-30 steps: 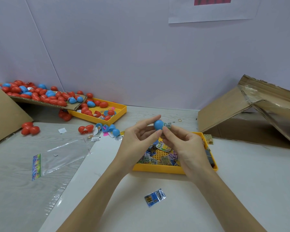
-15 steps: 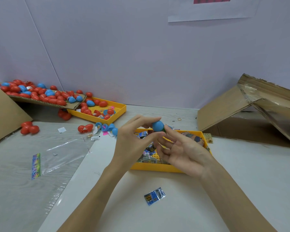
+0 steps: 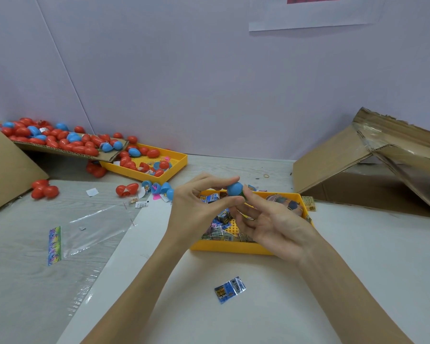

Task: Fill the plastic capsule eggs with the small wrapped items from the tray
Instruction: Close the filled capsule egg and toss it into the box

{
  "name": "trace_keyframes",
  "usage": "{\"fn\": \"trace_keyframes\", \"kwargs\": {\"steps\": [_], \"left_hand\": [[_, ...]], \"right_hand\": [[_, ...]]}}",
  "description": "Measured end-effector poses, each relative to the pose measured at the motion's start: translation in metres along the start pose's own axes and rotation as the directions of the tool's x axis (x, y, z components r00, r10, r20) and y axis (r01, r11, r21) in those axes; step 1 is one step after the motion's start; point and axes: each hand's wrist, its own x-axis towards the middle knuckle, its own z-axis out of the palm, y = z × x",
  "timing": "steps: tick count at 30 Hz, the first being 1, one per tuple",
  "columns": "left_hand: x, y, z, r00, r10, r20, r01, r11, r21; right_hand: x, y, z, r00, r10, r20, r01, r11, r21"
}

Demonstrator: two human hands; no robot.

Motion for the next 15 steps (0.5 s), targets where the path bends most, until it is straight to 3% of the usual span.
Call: {"fn": "trace_keyframes", "kwargs": {"steps": [10,15], "left_hand": [[-0.0025,-0.0017,0.0029,1.0,-0.022,0.003,0.022,0.996,-0.087],[-0.0009,-0.0036,0.0049,0.997,-0.069,-0.019,0.065,0.986,-0.157]], "right_hand": [[-0.0017,0.0009,0.0006,0.993,-0.117,0.032,0.12,0.989,-0.091],[-0.001,0.0006,0.006,0.998,-0.041,0.043,0.038,0.997,0.062]]}}
